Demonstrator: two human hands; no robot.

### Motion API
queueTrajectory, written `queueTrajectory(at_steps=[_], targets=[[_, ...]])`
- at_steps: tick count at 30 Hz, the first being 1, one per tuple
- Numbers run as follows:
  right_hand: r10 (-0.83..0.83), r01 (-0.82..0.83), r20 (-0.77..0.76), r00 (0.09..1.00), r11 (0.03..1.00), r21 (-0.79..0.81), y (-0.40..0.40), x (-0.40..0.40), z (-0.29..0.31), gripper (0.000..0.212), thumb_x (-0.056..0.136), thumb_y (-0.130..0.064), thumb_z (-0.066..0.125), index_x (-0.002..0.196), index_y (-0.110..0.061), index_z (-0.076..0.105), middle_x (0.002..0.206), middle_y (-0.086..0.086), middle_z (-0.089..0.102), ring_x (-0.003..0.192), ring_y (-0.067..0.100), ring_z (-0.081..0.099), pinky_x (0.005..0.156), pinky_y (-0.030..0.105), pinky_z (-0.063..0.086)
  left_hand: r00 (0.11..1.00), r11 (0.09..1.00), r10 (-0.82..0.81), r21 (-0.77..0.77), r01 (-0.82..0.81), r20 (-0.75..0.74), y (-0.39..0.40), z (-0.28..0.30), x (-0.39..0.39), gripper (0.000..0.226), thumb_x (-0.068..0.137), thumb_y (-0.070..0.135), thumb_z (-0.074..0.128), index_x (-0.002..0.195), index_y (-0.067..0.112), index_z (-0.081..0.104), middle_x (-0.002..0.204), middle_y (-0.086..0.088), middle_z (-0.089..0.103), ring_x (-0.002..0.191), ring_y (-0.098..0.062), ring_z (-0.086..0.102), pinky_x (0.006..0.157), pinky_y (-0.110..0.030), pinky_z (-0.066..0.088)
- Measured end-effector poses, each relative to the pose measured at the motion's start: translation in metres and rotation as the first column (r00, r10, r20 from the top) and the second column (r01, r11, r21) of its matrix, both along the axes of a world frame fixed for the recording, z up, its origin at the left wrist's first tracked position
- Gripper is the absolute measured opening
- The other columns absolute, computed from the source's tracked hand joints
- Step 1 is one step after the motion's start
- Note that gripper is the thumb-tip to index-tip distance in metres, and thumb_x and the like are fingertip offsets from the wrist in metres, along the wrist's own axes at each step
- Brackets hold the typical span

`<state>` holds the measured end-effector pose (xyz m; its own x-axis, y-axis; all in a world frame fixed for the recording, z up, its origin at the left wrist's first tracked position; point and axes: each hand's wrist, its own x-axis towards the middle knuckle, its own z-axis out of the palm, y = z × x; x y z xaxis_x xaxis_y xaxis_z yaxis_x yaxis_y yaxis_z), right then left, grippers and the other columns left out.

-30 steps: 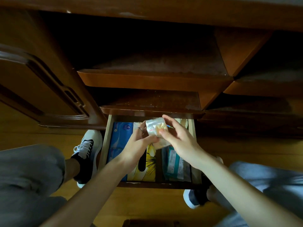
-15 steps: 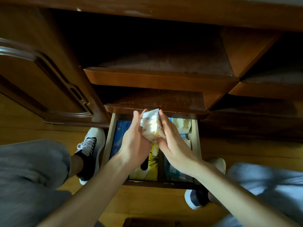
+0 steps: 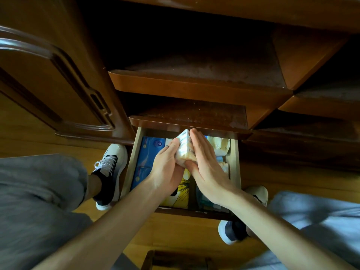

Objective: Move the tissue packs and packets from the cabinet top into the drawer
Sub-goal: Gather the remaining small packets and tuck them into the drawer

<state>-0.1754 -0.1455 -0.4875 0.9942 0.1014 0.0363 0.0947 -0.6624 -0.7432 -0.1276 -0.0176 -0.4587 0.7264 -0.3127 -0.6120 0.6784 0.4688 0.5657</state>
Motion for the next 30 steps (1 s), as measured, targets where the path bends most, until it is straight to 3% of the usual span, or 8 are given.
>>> queueTrajectory(at_steps=[6,10,12,15,17,20,25,30], targets=[[0.045,-0.039,0.027,0.999,0.985,-0.170,-0.009,0.002,0.002,0.072,0.102,-0.022,0.057,0.160,-0.020,0.014,0.156,0.005,0.029,0.143,0.011,0.029,0.113,0.024,0.030,0.998,0.999,-0.033,0.030,0.034,-0.050,0.001,-0.005,0.001,0.044,0.109,0.028,0.042,0.138,-0.005,0.051,0.142,-0.031,0.054,0.119,-0.036,0.060,0.110,-0.048,0.046],[-0.030,0.068,-0.215,0.976,0.983,0.168,-0.019,0.005,-0.011,0.079,0.099,-0.025,0.061,0.158,-0.035,0.011,0.155,-0.006,0.036,0.137,0.004,0.041,0.110,0.024,0.040,0.993,0.994,-0.096,-0.067,0.091,-0.075,0.004,-0.011,0.010,0.061,0.107,0.052,0.033,0.130,0.002,0.060,0.130,-0.019,0.068,0.114,-0.026,0.067,0.097,-0.039,0.049],[-0.128,0.267,-0.388,0.913,0.906,0.328,-0.024,0.009,-0.023,0.077,0.097,-0.038,0.061,0.157,-0.041,0.012,0.139,-0.020,0.051,0.124,-0.002,0.054,0.106,0.027,0.046,0.988,0.977,-0.151,0.154,0.147,0.017,0.010,-0.023,0.018,0.058,0.107,0.052,0.032,0.139,0.011,0.056,0.140,-0.009,0.062,0.120,-0.017,0.062,0.107,-0.035,0.040],[-0.290,0.553,-0.618,0.731,0.783,0.286,-0.034,0.019,-0.053,0.062,0.097,-0.044,0.061,0.151,-0.032,0.032,0.135,-0.005,0.060,0.123,0.018,0.058,0.109,0.045,0.041,0.951,0.728,-0.300,0.662,0.176,0.078,0.026,-0.051,0.029,0.044,0.106,0.037,0.045,0.145,0.016,0.051,0.145,-0.010,0.056,0.128,-0.028,0.055,0.110,-0.046,0.041],[-0.313,0.703,-0.737,0.599,0.647,0.296,-0.038,0.033,-0.073,0.035,0.098,-0.040,0.063,0.128,-0.026,0.052,0.135,0.008,0.061,0.121,0.025,0.059,0.111,0.048,0.043,0.911,0.537,-0.409,0.819,0.204,0.042,0.039,-0.077,0.033,0.039,0.104,0.025,0.046,0.139,0.009,0.055,0.139,-0.022,0.058,0.121,-0.043,0.059,0.096,-0.051,0.051],[-0.264,0.815,-0.826,0.498,0.468,0.342,-0.031,0.065,-0.091,0.036,0.097,-0.034,0.065,0.126,-0.015,0.058,0.127,0.014,0.065,0.116,0.028,0.065,0.105,0.044,0.050,0.749,0.313,-0.662,0.917,0.247,0.024,0.048,-0.106,0.031,0.043,0.104,0.016,0.046,0.146,0.011,0.050,0.146,-0.016,0.053,0.104,-0.030,0.065,0.073,-0.037,0.054],[-0.343,0.804,-0.805,0.485,0.536,0.256,-0.013,0.109,-0.125,0.049,0.097,-0.038,0.065,0.135,-0.013,0.048,0.138,0.010,0.055,0.125,0.026,0.055,0.110,0.041,0.043,0.269,-0.161,-0.948,0.985,0.059,-0.171,0.048,-0.146,0.018,0.058,0.103,0.013,0.042,0.158,0.019,0.028,0.170,-0.003,0.014,0.156,-0.030,0.009,0.124,-0.049,0.019],[-0.425,0.760,-0.793,0.436,0.646,0.071,-0.021,0.127,-0.155,0.073,0.092,-0.053,0.064,0.150,-0.018,0.036,0.151,0.011,0.043,0.133,0.030,0.046,0.111,0.047,0.040,0.105,-0.240,-0.967,0.967,-0.087,-0.230,0.056,-0.165,0.011,0.066,0.097,0.015,0.056,0.157,0.012,0.027,0.167,-0.008,0.013,0.156,-0.029,0.004,0.127,-0.049,0.003]])
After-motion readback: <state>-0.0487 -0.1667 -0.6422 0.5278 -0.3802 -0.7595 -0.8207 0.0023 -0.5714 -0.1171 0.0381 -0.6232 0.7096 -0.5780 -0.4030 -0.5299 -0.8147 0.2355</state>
